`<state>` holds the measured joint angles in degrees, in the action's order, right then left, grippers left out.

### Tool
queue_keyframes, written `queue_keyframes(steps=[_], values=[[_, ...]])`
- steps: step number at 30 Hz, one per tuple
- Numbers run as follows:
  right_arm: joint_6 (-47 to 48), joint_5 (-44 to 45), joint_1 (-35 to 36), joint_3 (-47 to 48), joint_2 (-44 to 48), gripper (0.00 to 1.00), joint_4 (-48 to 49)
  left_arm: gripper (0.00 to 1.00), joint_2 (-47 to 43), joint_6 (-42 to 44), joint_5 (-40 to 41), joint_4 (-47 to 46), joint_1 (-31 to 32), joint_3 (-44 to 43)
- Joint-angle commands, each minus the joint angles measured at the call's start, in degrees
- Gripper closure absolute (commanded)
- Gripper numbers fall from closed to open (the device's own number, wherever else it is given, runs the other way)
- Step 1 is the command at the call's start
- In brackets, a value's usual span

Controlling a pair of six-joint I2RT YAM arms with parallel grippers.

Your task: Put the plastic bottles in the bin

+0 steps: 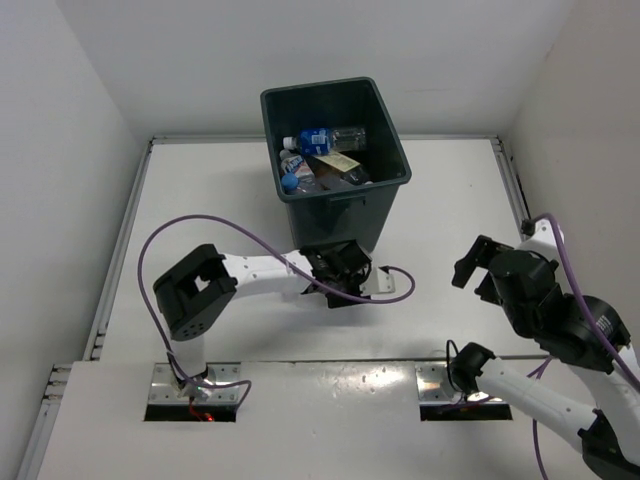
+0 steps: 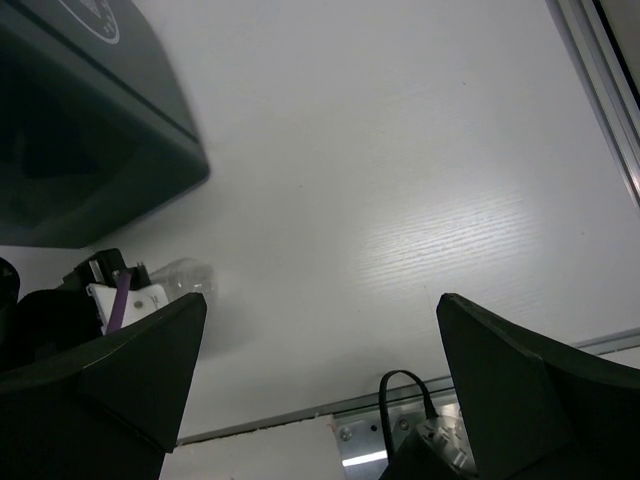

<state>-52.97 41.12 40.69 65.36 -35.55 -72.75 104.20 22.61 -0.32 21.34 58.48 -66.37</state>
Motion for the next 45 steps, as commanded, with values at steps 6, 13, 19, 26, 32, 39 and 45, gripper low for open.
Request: queue_keyframes(steps=[6,13,19,26,32,39,45], values=[[-0.7,0.5,0.4,-1.4,1.9,0.0,1.3,0.87,0.9,-6.0,-6.8,10.5,0.8,-11.2],[-0.2,-1.2,0.4,-3.2,3.6,0.0,1.8,0.89,-2.8,-6.0,-7.2,20.0,6.7,-30.0],[-0.2,-1.7,0.4,-4.4,4.1,0.0,3.1,0.94,-3.5,-7.6,-23.7,22.1,8.1,-51.0],[-0.2,-2.3,0.4,-4.4,4.6,0.0,3.1,0.95,-7.5,-21.5,-41.0,5.3,2.2,-55.6],[-0.2,-1.7,0.4,-3.8,5.1,0.0,2.0,0.99,-18.0,-33.4,-40.3,-26.6,-7.5,-43.5],[-0.7,-1.2,0.4,-3.8,5.1,0.0,2.0,1.0,-16.2,-40.8,-21.8,-34.5,-17.1,-42.3],[-0.7,-0.7,0.4,-2.8,5.1,0.0,1.5,0.01,-11.3,-52.1,-11.5,-29.9,-23.8,-44.6]])
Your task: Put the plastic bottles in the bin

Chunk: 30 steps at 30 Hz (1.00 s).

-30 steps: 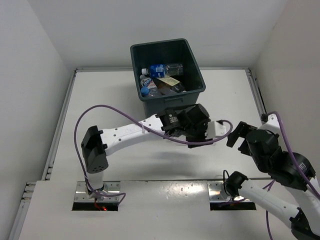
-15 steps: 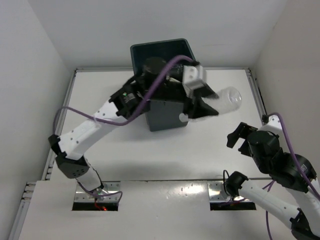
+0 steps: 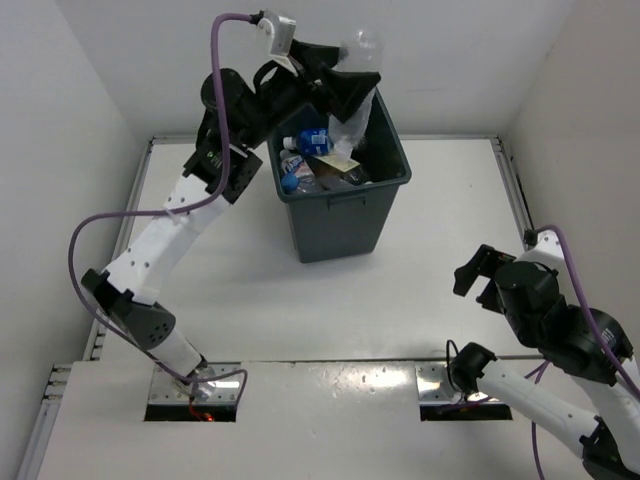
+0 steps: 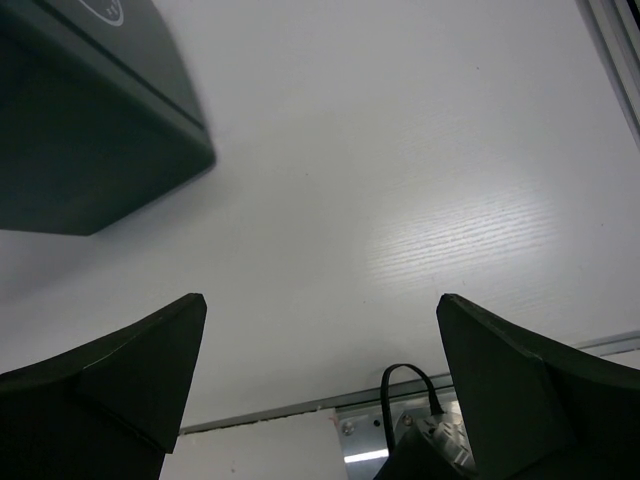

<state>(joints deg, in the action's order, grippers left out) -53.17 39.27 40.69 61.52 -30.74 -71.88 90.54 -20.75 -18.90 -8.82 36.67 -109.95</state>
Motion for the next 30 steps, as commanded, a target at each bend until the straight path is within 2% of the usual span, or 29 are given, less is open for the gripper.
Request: queue_keyframes(steps=[1,12,16,19,24,27,30], values=[[-0.5,1.7,0.4,1.1,0.3,0.0,0.6,0.0,2.9,-9.6,7.1,0.3,-2.5,-1.1],[-1.1,1.7,0.4,1.6,0.9,0.0,-0.6,0.0,0.6,-8.4,9.0,0.3,-1.9,3.1],[2.8,-1.1,0.4,2.7,-0.5,0.0,1.7,0.0,-2.8,-7.9,11.0,0.3,-1.9,8.1],[6.8,-4.7,0.4,4.8,-2.8,0.0,3.5,0.0,-8.8,-9.1,17.9,0.9,-3.3,16.6],[13.3,-9.9,0.4,6.0,-4.2,0.0,5.7,0.0,-24.1,-6.9,30.8,-0.9,-4.4,39.6],[14.0,-9.4,0.4,5.4,-2.9,0.0,6.4,0.0,-29.8,-6.8,38.4,0.2,-5.7,50.4],[14.0,-8.7,0.4,4.8,-2.2,0.0,6.9,0.0,-36.0,-6.8,41.9,-1.2,-7.4,59.7]])
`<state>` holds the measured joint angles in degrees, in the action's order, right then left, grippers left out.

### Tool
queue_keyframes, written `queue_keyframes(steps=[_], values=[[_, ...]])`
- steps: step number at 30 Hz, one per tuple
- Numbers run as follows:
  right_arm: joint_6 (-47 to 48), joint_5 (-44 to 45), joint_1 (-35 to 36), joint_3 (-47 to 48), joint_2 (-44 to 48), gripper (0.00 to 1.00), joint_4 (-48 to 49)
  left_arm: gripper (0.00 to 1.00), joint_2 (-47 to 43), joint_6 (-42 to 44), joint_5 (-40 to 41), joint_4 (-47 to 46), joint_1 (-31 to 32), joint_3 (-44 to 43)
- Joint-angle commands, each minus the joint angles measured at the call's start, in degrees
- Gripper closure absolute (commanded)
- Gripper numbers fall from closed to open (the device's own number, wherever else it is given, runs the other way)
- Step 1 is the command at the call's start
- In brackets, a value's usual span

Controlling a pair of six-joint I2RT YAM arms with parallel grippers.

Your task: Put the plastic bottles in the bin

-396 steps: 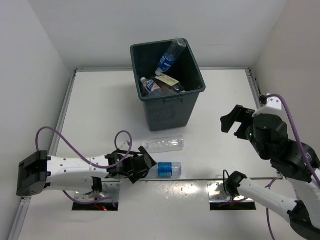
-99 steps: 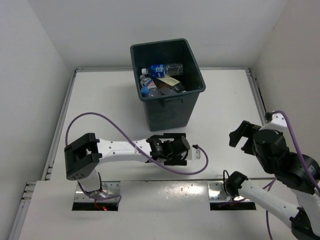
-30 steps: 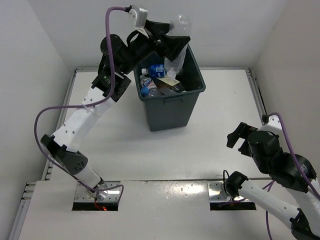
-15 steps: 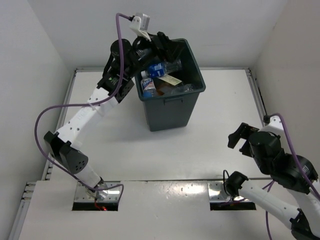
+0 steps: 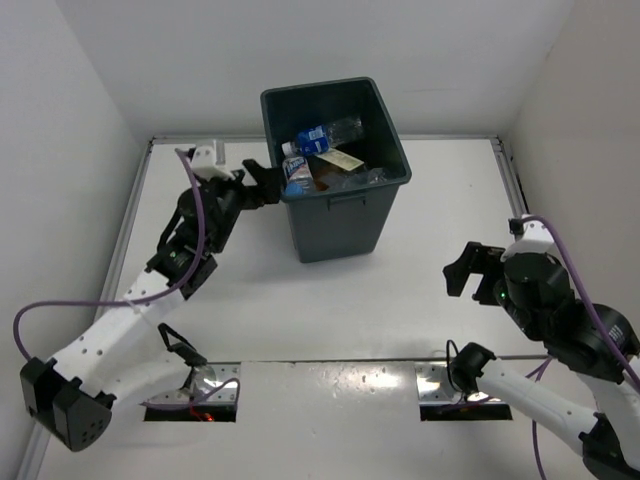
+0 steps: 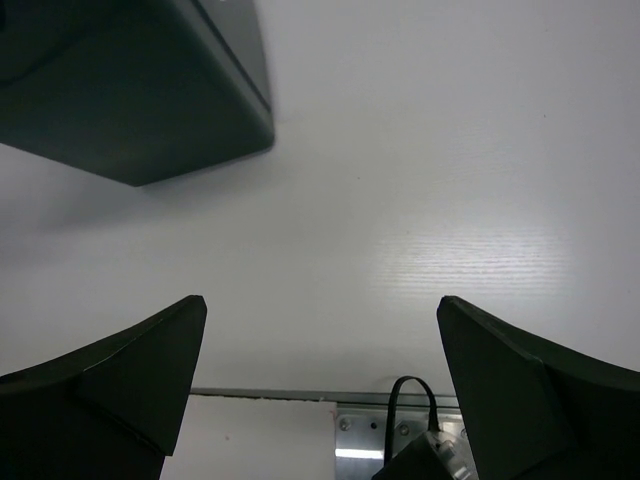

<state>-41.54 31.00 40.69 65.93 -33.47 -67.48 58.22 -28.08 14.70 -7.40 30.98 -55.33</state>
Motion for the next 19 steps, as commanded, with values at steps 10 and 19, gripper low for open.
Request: queue_keyframes(steps=[10,19], values=[[2.3,-0.4,0.9,-0.1,1.0,0.0,2.5,0.0,-12.7,0.0,14.6,2.0,-2.2,18.6],[1.8,-0.9,0.9,-1.2,1.0,0.0,3.1,0.0,-17.3,-0.8,15.7,-0.8,-2.2,25.5]])
